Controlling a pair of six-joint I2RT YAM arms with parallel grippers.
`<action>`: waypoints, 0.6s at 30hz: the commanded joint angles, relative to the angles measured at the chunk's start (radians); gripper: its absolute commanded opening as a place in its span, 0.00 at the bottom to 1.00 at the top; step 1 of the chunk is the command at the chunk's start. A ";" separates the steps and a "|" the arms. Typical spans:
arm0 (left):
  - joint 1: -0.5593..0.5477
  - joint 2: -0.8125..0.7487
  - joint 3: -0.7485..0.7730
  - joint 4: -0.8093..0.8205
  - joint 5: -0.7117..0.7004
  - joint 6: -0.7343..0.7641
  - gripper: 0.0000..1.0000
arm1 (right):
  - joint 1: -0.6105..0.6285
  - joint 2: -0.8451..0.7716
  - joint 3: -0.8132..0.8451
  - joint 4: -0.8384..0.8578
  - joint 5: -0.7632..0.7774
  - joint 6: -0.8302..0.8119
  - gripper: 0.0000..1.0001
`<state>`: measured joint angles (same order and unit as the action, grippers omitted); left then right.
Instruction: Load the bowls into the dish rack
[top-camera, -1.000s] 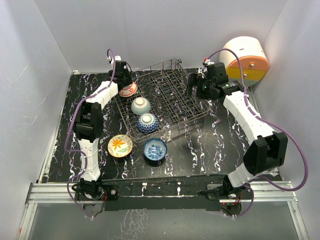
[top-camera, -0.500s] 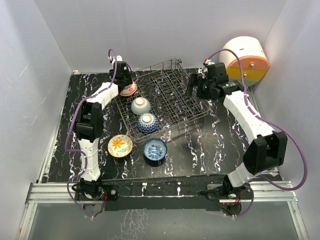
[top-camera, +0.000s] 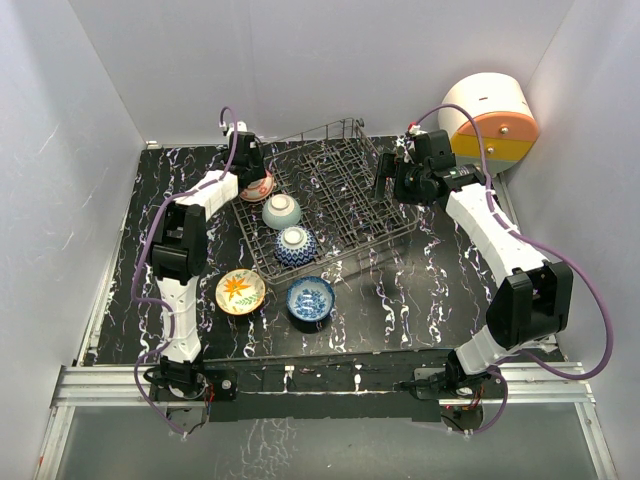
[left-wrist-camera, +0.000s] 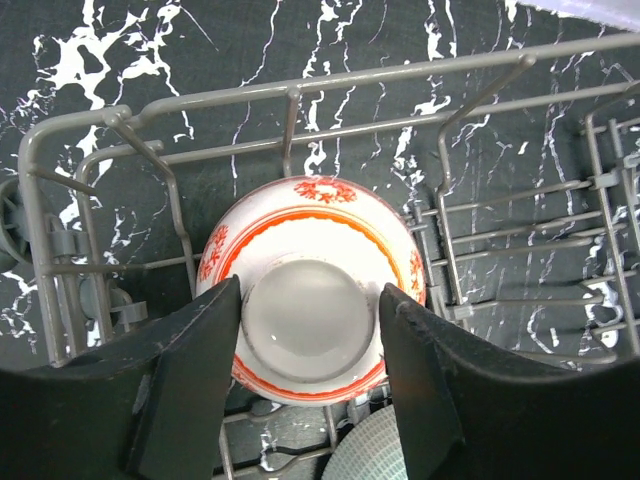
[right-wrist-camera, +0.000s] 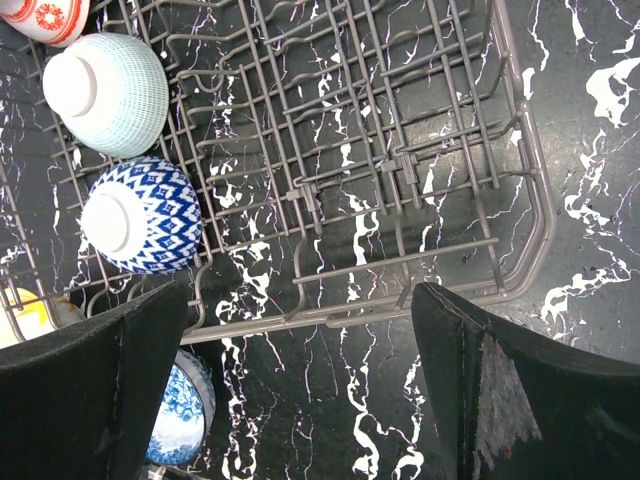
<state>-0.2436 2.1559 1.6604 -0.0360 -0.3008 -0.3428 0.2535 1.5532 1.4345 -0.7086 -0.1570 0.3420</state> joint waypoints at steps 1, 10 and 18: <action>-0.006 -0.033 0.003 0.040 0.016 0.001 0.62 | -0.004 -0.021 0.002 0.032 -0.004 -0.008 0.98; -0.011 -0.105 0.024 0.023 0.081 -0.013 0.97 | -0.005 -0.011 0.023 0.032 -0.009 -0.009 0.99; -0.113 -0.275 0.006 -0.049 0.154 0.028 0.97 | -0.005 -0.005 0.037 0.034 -0.019 -0.003 0.99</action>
<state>-0.2699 2.0708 1.6604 -0.0544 -0.1940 -0.3573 0.2531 1.5532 1.4303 -0.7082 -0.1627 0.3420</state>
